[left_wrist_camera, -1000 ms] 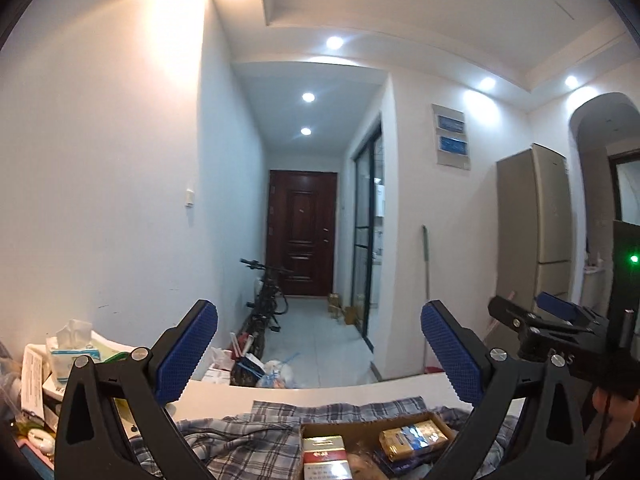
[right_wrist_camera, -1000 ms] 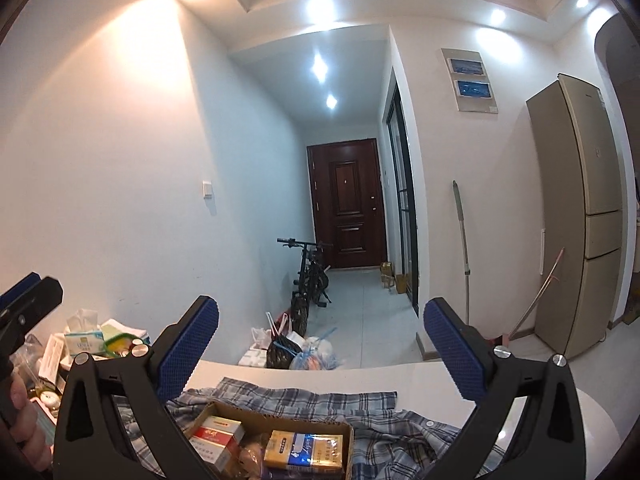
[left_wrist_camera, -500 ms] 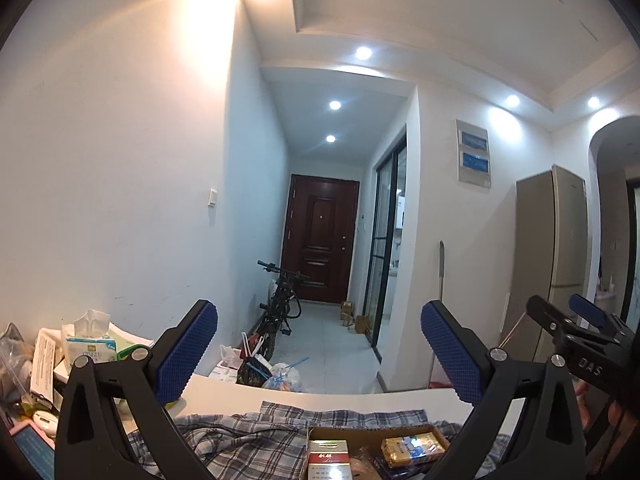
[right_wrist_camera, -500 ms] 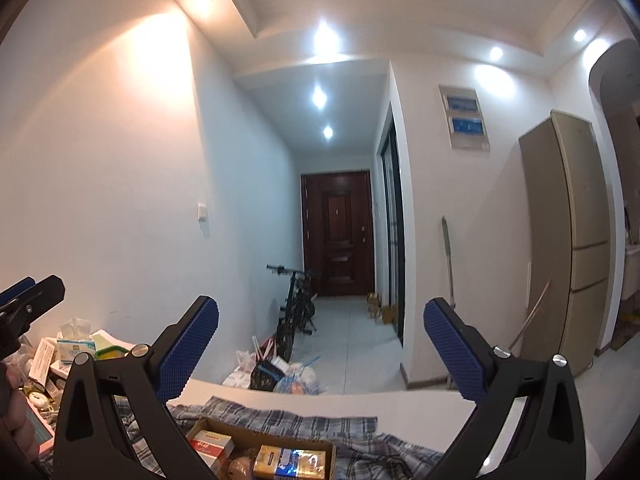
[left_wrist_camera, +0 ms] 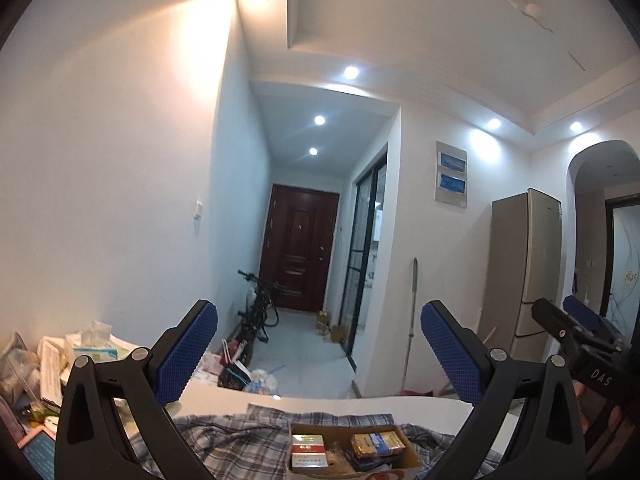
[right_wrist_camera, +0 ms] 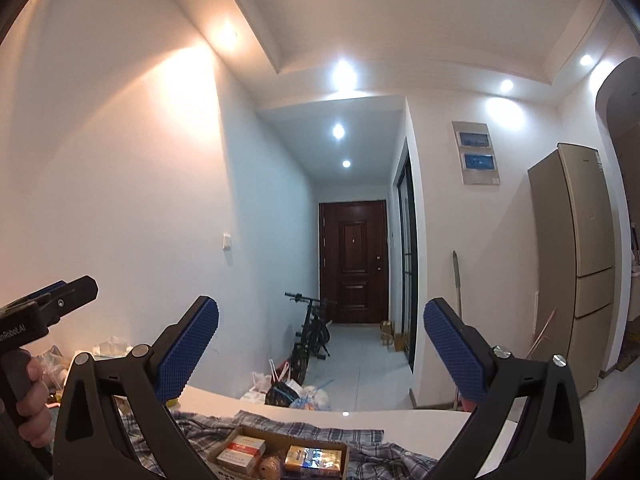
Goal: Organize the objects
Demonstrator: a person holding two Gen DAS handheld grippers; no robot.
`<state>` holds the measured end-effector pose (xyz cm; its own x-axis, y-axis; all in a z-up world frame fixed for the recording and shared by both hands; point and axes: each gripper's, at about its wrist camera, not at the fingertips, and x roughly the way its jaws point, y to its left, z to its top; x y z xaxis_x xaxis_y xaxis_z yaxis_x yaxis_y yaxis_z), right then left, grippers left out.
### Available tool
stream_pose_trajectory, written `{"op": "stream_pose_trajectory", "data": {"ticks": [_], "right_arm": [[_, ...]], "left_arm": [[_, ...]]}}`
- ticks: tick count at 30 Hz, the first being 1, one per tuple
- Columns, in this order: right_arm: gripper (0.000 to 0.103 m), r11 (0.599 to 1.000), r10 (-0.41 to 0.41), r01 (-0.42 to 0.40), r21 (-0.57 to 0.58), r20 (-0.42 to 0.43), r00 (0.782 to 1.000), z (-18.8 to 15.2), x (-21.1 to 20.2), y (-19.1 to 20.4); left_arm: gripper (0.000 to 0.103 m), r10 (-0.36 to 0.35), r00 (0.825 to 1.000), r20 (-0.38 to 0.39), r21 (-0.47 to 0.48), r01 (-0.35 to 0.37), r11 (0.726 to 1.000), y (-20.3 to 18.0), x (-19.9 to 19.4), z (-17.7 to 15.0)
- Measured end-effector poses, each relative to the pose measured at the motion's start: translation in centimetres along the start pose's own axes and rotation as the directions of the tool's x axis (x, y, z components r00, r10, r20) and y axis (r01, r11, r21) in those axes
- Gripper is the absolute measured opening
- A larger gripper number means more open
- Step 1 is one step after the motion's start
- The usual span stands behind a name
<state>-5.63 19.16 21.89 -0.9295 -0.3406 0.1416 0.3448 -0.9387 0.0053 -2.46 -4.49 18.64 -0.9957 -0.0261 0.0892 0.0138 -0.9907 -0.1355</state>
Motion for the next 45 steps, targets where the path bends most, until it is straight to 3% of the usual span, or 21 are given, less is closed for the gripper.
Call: {"op": "stream_pose_trajectory", "data": {"ticks": [3,9,12,15,18,21,25,29,35,40,45], "right_arm": [[0.103,1.000,0.013,-0.013,0.003,-0.002,1.000,0.5,-0.4,0.4],[0.103,1.000,0.024,-0.025,-0.012,-0.079,0.997,-0.4,-1.1,0.6],[0.103,0.999,0.053,-0.052,0.015,-0.111,0.992,-1.2,-1.8,0.0],[0.103,0.996,0.086,-0.080,0.050,-0.132,0.988,-2.4,-3.2,-0.5],[0.103,0.993,0.103,-0.093,0.072,-0.152,0.983,-3.7,-4.4,-0.8],[0.103,0.994,0.082,-0.069,0.086,-0.159,0.984,-5.1,-5.4,-0.9],[0.103,0.996,0.047,-0.034,0.079,-0.162,0.986,-7.2,-6.1,-0.5],[0.103,0.999,-0.025,0.028,0.022,-0.133,0.991,-8.9,-7.0,0.2],[0.103,0.999,0.000,0.006,0.044,-0.145,0.989,-11.5,-7.1,0.3],[0.103,0.998,-0.046,0.051,0.034,-0.140,0.989,-14.0,-6.4,0.2],[0.103,0.999,-0.023,0.027,0.021,-0.148,0.989,-15.9,-5.9,0.3]], "left_arm": [[0.103,0.011,1.000,0.003,0.045,-0.011,0.999,-0.6,-0.7,0.1],[0.103,-0.019,0.999,-0.029,0.033,0.020,0.999,-0.9,-1.9,-0.4],[0.103,-0.002,0.996,-0.091,0.032,0.005,0.999,-0.7,-2.8,-1.2],[0.103,-0.072,0.985,-0.159,-0.026,0.069,0.997,-0.1,-3.9,-2.1],[0.103,0.008,0.994,-0.105,0.042,-0.004,0.999,-0.7,-5.6,-3.0],[0.103,0.022,0.999,-0.048,0.103,-0.017,0.995,-1.4,-7.0,-4.8],[0.103,-0.005,0.999,-0.054,0.081,0.009,0.997,-1.4,-8.1,-7.1],[0.103,0.054,0.995,-0.090,0.077,-0.047,0.996,-1.2,-7.8,-9.6],[0.103,0.065,0.995,-0.081,0.088,-0.058,0.994,-1.1,-7.7,-12.2],[0.103,0.098,0.994,-0.045,0.073,-0.095,0.993,-0.8,-7.4,-14.7],[0.103,0.084,0.995,-0.050,0.082,-0.080,0.993,-0.8,-6.6,-16.8]]}}
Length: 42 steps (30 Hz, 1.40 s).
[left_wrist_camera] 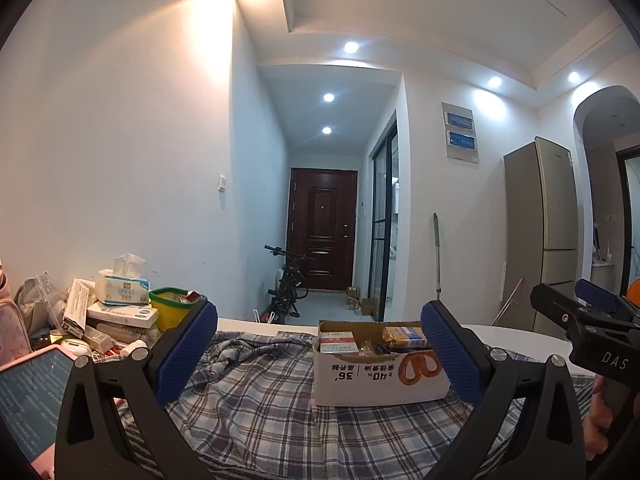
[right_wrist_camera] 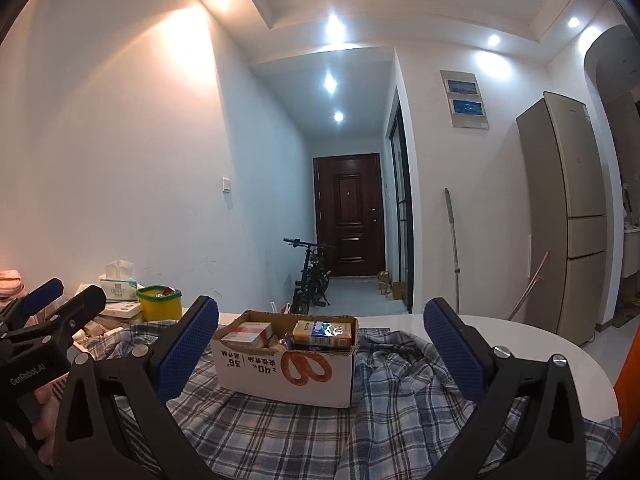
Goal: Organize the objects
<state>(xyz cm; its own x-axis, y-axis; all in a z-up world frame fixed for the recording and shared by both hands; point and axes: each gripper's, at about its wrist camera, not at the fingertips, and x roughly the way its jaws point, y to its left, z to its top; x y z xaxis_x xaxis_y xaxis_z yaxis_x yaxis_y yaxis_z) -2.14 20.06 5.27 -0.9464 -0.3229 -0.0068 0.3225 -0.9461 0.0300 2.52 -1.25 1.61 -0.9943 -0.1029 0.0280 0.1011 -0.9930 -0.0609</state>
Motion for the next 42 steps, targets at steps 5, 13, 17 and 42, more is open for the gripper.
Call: {"op": "stream_pose_trajectory", "data": {"ticks": [5,13,17,42], "right_arm": [[0.103,0.998,-0.028,0.031,-0.051,0.060,0.998,-2.0,-0.1,0.5],[0.103,0.997,-0.066,0.067,-0.035,0.023,0.998,-2.8,0.3,0.0],[0.103,0.999,-0.043,0.043,-0.009,-0.002,0.999,-2.8,0.5,-0.5],[0.103,0.998,-0.058,0.058,-0.008,-0.017,0.998,-2.6,0.1,-0.6]], "left_arm": [[0.103,-0.028,1.000,-0.009,0.052,0.028,0.998,-1.2,0.5,-1.2],[0.103,-0.033,0.999,-0.044,0.085,0.036,0.996,-2.0,1.3,-1.6],[0.103,-0.018,0.997,-0.070,0.077,0.023,0.997,-1.9,1.9,-1.8],[0.103,0.027,0.998,-0.063,0.063,-0.023,0.998,-1.8,2.3,-2.1]]}}
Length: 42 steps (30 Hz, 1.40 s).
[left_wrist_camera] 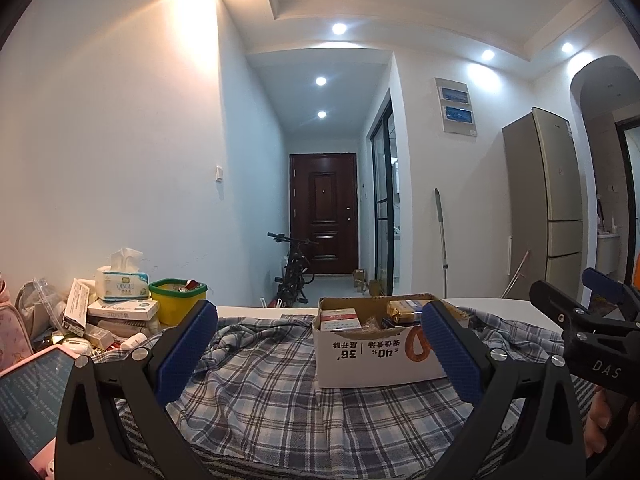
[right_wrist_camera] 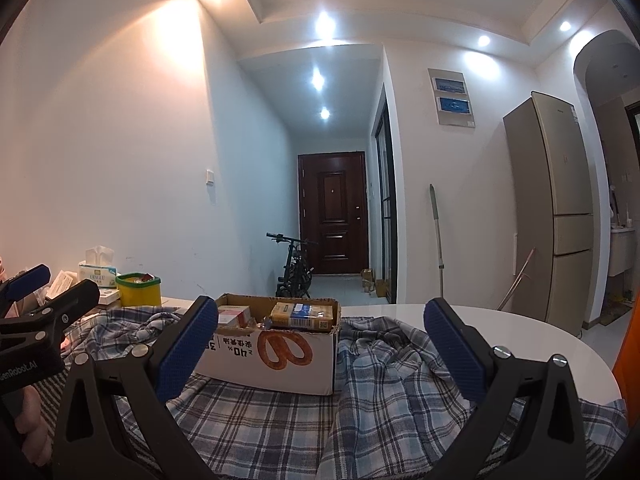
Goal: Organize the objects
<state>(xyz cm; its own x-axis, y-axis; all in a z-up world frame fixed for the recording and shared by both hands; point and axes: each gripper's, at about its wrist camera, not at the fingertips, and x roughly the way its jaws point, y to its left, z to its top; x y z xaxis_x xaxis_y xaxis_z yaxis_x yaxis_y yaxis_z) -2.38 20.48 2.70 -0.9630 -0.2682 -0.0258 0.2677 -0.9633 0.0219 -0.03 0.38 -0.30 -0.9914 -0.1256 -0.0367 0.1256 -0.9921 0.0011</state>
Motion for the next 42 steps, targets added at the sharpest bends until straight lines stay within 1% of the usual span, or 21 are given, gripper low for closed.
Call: {"op": "stream_pose_trajectory", "data": {"ticks": [4,11,27,42], "right_arm": [[0.103,1.000,0.001,0.000,0.008,-0.023,1.000,-0.07,0.47,-0.16],[0.103,1.000,0.000,0.000,0.007,-0.024,1.000,-0.14,0.49,-0.20],[0.103,1.000,-0.001,0.001,-0.003,-0.023,1.000,-0.24,0.59,0.09],[0.103,1.000,-0.001,0.001,-0.003,-0.023,1.000,-0.26,0.62,0.09]], "left_arm": [[0.103,0.008,1.000,-0.008,-0.010,-0.008,1.000,0.26,0.13,-0.04],[0.103,0.009,1.000,-0.022,0.016,-0.009,1.000,-0.21,0.44,-0.03],[0.103,0.013,0.999,-0.036,0.018,-0.012,1.000,0.02,0.55,-0.13],[0.103,0.014,0.999,-0.033,0.015,-0.013,1.000,0.36,0.40,0.01]]}}
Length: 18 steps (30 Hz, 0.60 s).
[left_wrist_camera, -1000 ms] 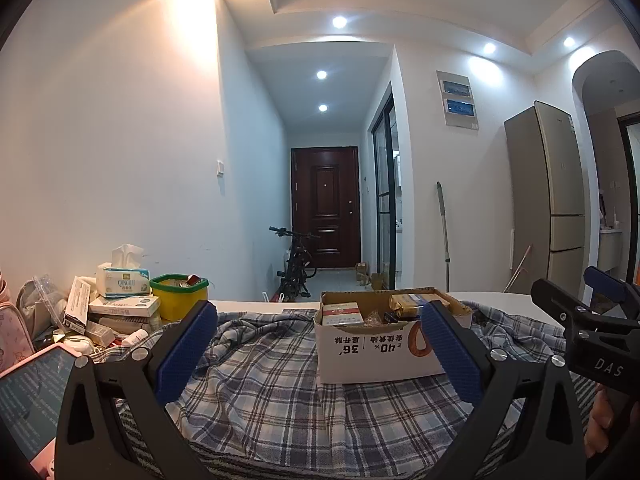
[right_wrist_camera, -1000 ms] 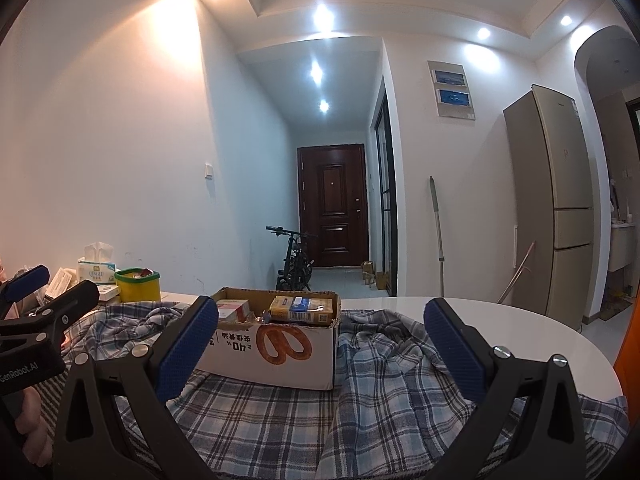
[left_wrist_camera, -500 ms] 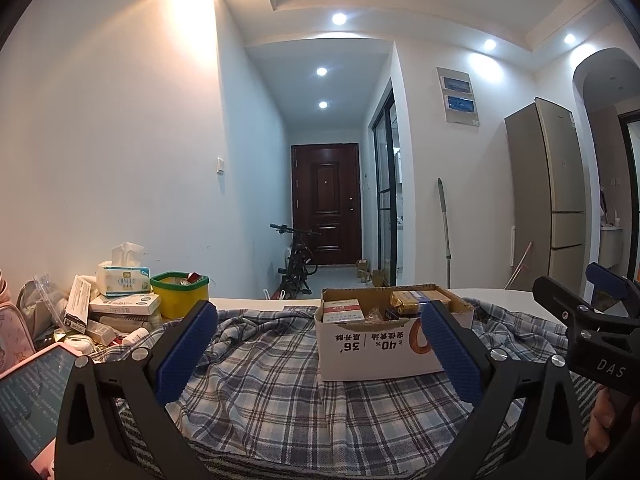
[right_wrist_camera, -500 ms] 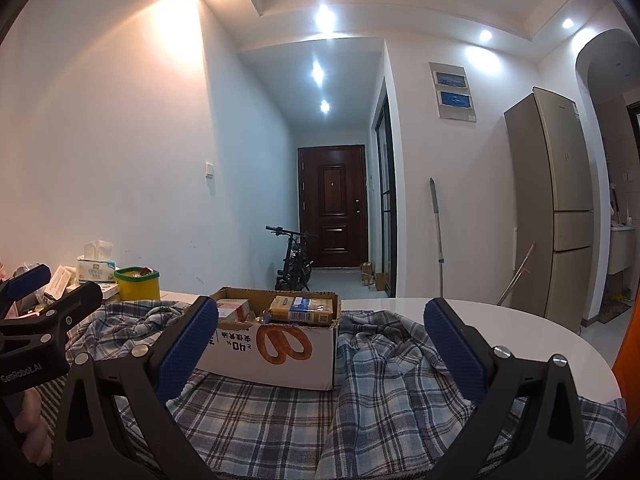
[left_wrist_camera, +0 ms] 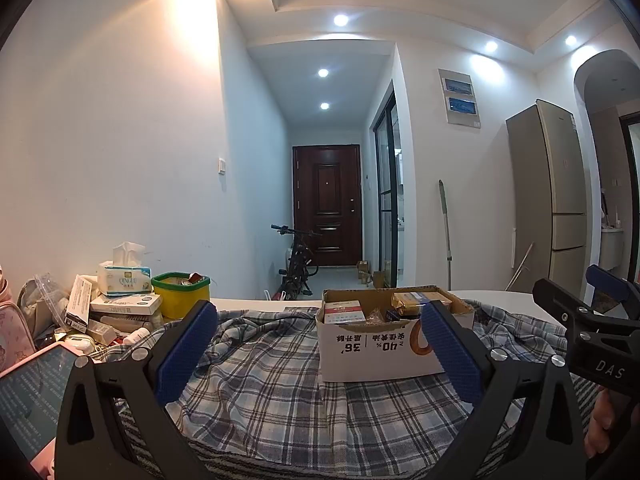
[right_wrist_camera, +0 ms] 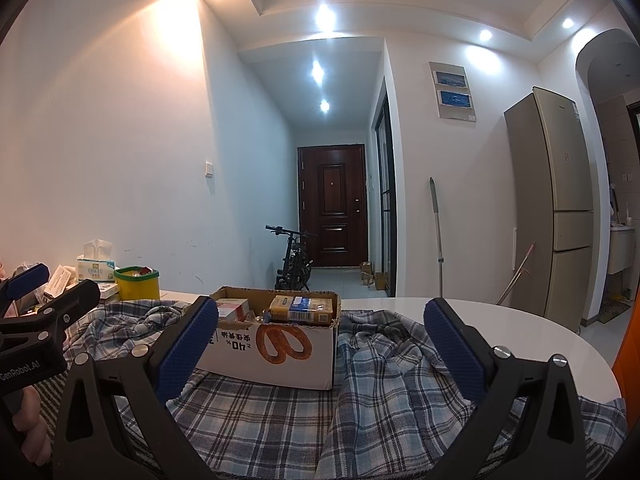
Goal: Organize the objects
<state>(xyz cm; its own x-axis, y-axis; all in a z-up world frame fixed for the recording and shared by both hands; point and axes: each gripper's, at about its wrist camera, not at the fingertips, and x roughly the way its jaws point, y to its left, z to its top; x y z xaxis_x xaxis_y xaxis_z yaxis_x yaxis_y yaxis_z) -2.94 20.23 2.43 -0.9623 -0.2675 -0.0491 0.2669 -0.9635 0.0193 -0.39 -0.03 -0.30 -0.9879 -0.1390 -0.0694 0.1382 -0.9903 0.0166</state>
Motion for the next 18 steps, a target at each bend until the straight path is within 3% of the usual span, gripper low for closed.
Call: {"op": "stream_pose_trajectory", "data": {"ticks": [18], "right_arm": [[0.103,1.000,-0.004,0.004,0.005,0.002,1.000,-0.45,0.39,-0.04]], "left_arm": [[0.103,0.001,1.000,-0.006,0.002,-0.001,1.000,-0.02,0.20,0.11]]}}
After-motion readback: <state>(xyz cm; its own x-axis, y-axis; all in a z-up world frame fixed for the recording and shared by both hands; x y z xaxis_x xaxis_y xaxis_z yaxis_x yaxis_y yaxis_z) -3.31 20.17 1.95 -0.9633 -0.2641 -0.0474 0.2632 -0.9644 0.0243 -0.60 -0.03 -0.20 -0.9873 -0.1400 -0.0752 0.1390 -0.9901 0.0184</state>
